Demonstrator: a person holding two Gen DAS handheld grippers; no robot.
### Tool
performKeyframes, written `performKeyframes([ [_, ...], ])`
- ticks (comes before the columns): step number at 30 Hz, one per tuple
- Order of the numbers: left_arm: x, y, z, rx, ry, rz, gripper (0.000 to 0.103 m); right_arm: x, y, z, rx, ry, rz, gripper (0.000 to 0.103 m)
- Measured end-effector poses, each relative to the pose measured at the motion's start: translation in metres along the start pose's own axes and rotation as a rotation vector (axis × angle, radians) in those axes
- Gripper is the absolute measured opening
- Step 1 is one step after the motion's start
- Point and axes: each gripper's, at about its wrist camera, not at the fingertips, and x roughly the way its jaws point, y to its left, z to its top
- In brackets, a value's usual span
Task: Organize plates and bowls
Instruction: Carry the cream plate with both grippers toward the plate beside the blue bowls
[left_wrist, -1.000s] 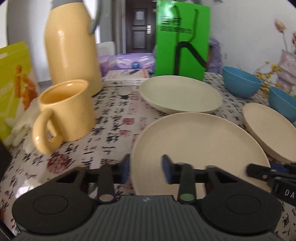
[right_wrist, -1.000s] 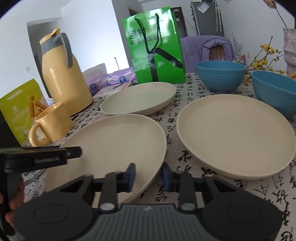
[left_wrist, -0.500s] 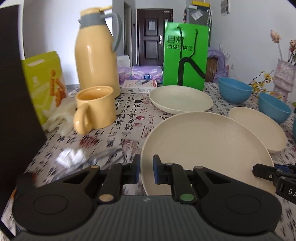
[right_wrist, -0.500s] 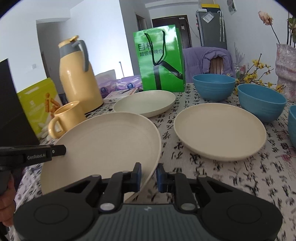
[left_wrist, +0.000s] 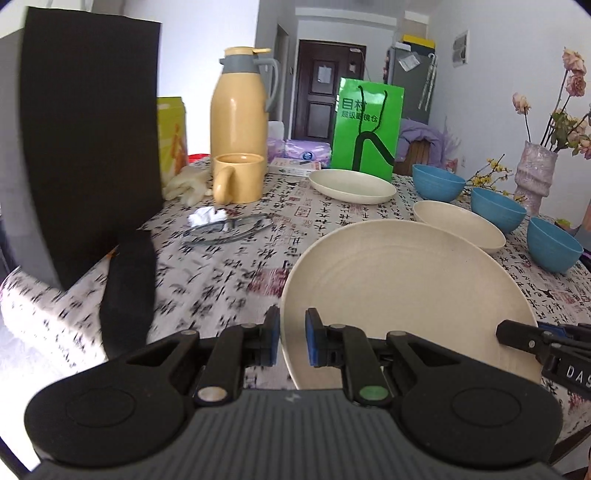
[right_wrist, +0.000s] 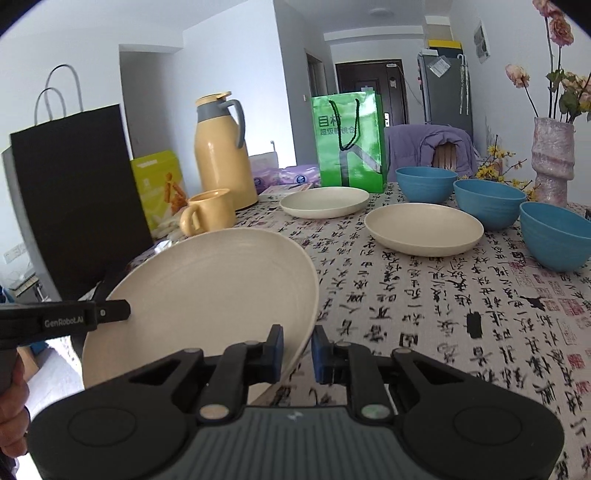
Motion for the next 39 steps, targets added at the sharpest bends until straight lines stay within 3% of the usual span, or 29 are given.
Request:
performKeyframes([
  [11, -0.014, -0.016, -0.007, 0.001, -0.005, -0.017, 0.015, -0.021, -0.012, -0.008, 0.017, -0.022, -0.023, 0.016],
  [20, 0.008, -0.06, -0.002, 0.017, 0.024, -0.084, 0.015, -0.025, -0.055, -0.005, 0.034, -0.034, -0.097, 0.016],
  [39, 0.099, -0.27, -0.002, 0.108, 0.141, -0.367, 0.015, -0.043, -0.26, -0.007, 0.183, -0.01, -0.418, 0.016],
])
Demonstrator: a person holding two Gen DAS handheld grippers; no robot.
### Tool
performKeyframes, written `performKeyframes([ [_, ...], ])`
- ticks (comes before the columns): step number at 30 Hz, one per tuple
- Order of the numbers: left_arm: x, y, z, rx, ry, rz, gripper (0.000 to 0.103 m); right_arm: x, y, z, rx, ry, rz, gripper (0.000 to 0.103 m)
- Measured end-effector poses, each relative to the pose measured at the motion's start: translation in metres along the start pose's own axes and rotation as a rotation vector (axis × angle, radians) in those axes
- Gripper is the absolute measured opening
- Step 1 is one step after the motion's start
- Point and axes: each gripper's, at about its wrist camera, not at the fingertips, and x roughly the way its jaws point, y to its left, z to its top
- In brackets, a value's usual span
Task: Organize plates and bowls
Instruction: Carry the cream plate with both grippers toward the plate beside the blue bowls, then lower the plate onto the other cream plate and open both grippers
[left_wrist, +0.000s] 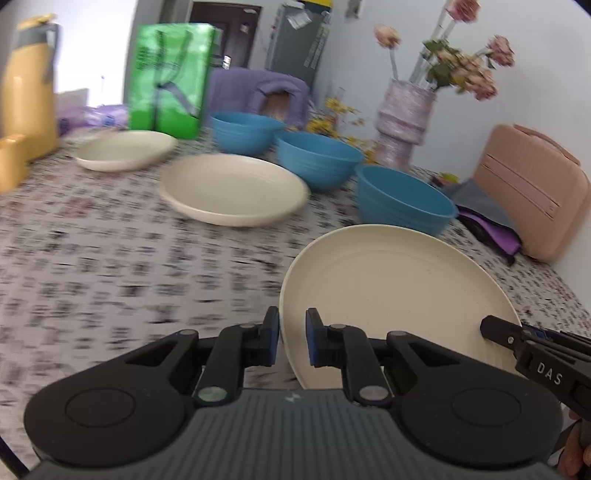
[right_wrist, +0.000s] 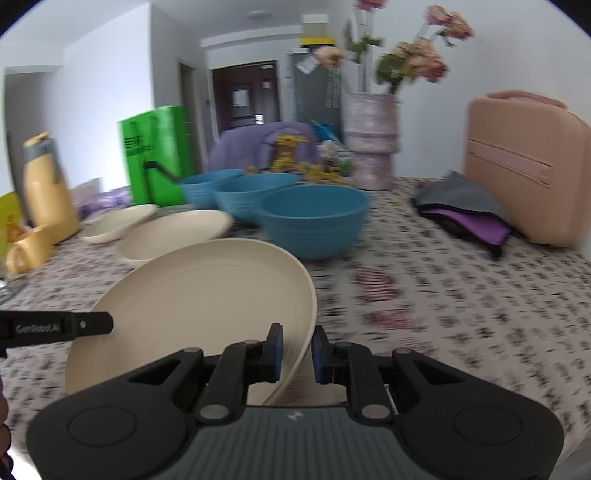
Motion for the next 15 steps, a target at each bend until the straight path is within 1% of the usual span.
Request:
performKeyframes([
  [3, 0.018, -0.021, 0.0, 0.023, 0.013, -0.021, 0.015, 0.01, -0.023, 0.001, 0.017, 0.012, -0.04, 0.016],
  [6, 0.03, -0.033, 0.001, 0.038, 0.018, -0.039, 0.015, 0.019, -0.036, 0.001, 0.028, 0.027, -0.062, 0.016],
  [13, 0.044, -0.036, -0.001, 0.057, 0.044, -0.073, 0.015, 0.034, -0.047, 0.0, 0.023, 0.041, -0.079, 0.016],
  [14, 0.044, -0.037, -0.002, 0.064, 0.041, -0.078, 0.016, 0.035, -0.048, -0.001, 0.028, 0.043, -0.082, 0.016],
  [15, 0.044, -0.037, -0.003, 0.066, 0.039, -0.079, 0.021, 0.036, -0.048, -0.002, 0.033, 0.045, -0.083, 0.016],
])
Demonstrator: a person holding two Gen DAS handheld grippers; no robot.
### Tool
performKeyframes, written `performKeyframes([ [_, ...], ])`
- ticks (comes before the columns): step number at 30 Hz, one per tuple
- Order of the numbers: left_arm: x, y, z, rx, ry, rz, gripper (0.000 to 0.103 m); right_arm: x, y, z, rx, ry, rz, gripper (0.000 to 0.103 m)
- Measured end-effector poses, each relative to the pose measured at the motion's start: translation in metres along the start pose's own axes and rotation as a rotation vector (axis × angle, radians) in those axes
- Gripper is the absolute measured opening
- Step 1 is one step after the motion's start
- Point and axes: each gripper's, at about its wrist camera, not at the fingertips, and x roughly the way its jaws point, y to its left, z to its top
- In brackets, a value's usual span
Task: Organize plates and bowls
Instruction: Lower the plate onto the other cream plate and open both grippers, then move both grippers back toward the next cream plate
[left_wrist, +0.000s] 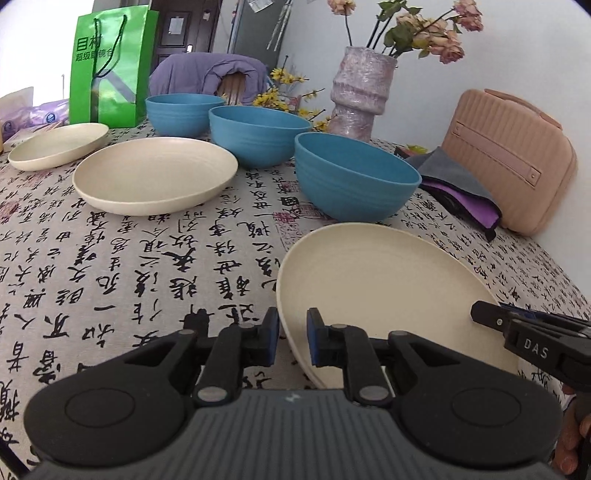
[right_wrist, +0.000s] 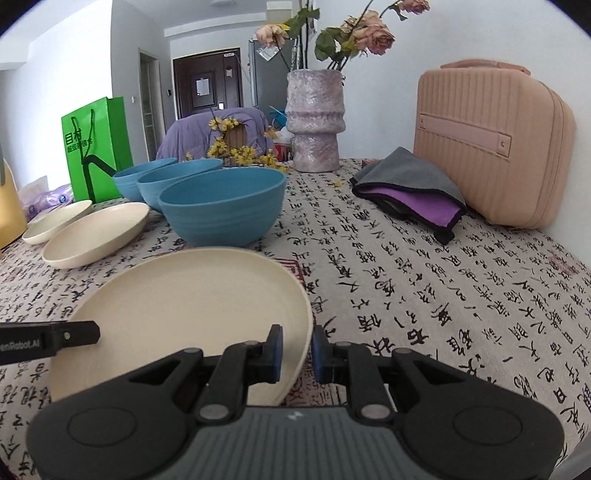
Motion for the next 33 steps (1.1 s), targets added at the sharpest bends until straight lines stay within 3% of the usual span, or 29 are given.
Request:
performKeyframes([
  [5, -0.007, 0.002, -0.002, 0.027, -0.013, -0.002, 0.038, -0.009, 0.004, 0.001, 0.008, -0.02, -0.004, 0.023],
  [8, -0.019, 0.008, -0.001, 0.029, -0.03, 0.0, 0.041, -0.022, 0.01, 0.005, -0.006, -0.055, -0.002, 0.026],
  [9, -0.024, 0.011, -0.002, 0.032, -0.037, 0.003, 0.046, -0.028, 0.012, 0.007, -0.01, -0.067, 0.005, 0.029],
  [12, -0.046, 0.027, -0.005, 0.036, -0.068, 0.026, 0.071, -0.046, 0.022, 0.011, -0.018, -0.105, 0.023, 0.046],
  [14, -0.067, 0.042, -0.011, 0.056, -0.098, 0.049, 0.077, -0.059, 0.034, 0.009, -0.039, -0.13, 0.048, 0.054],
  [16, -0.091, 0.06, -0.016, 0.062, -0.126, 0.09, 0.09, -0.072, 0.048, 0.004, -0.059, -0.15, 0.08, 0.059],
  [18, -0.118, 0.08, -0.022, 0.041, -0.154, 0.14, 0.1, -0.084, 0.062, -0.003, -0.07, -0.174, 0.117, 0.071],
  [25, -0.204, 0.137, -0.053, 0.016, -0.265, 0.275, 0.103, -0.123, 0.117, -0.04, -0.074, -0.241, 0.225, 0.093],
  [33, -0.245, 0.182, -0.086, -0.055, -0.256, 0.325, 0.103, -0.149, 0.175, -0.076, -0.124, -0.16, 0.289, 0.094],
])
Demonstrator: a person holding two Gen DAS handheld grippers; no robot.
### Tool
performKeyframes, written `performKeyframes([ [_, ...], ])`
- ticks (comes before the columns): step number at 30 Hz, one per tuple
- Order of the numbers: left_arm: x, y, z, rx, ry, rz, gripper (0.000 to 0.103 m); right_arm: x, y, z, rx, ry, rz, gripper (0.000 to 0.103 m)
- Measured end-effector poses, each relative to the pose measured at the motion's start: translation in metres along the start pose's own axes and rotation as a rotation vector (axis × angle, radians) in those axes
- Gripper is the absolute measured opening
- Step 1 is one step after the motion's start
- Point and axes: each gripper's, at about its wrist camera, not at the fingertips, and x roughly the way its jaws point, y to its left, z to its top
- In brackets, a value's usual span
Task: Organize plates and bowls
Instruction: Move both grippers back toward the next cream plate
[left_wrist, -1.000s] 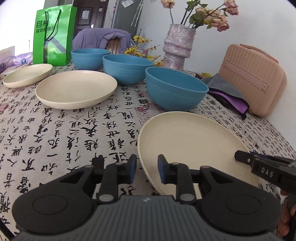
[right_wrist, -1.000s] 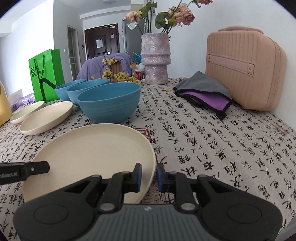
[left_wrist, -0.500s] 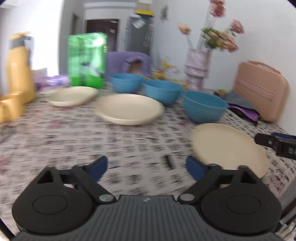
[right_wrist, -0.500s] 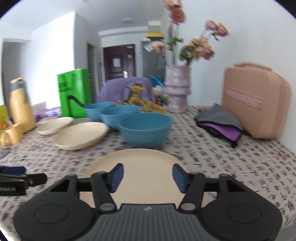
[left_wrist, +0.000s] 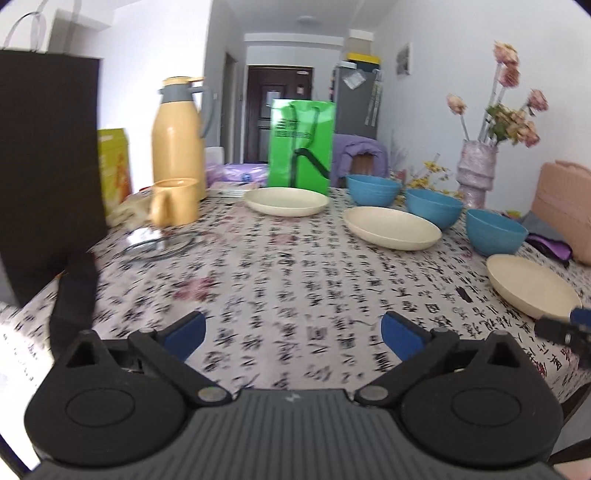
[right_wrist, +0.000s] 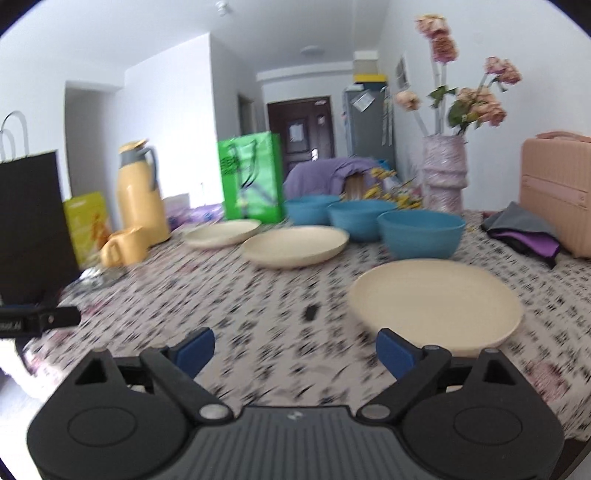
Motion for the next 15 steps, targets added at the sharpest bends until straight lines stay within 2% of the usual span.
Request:
performKeyframes([
  [4, -0.023, 0.014, 0.001, -0.023, -0.04, -0.004, 0.103, -0.023, 0.022, 0.004, -0.033, -0.039, -0.013, 0.094],
  [11, -0.06, 0.024, -0.005, -0.015, -0.092, -0.023, 0.103, -0.056, 0.038, 0.001, -0.037, -0.089, -0.029, 0.094],
  [15, -0.067, 0.028, -0.009, -0.027, -0.088, -0.02, 0.103, -0.064, 0.041, -0.003, -0.051, -0.089, -0.034, 0.094],
])
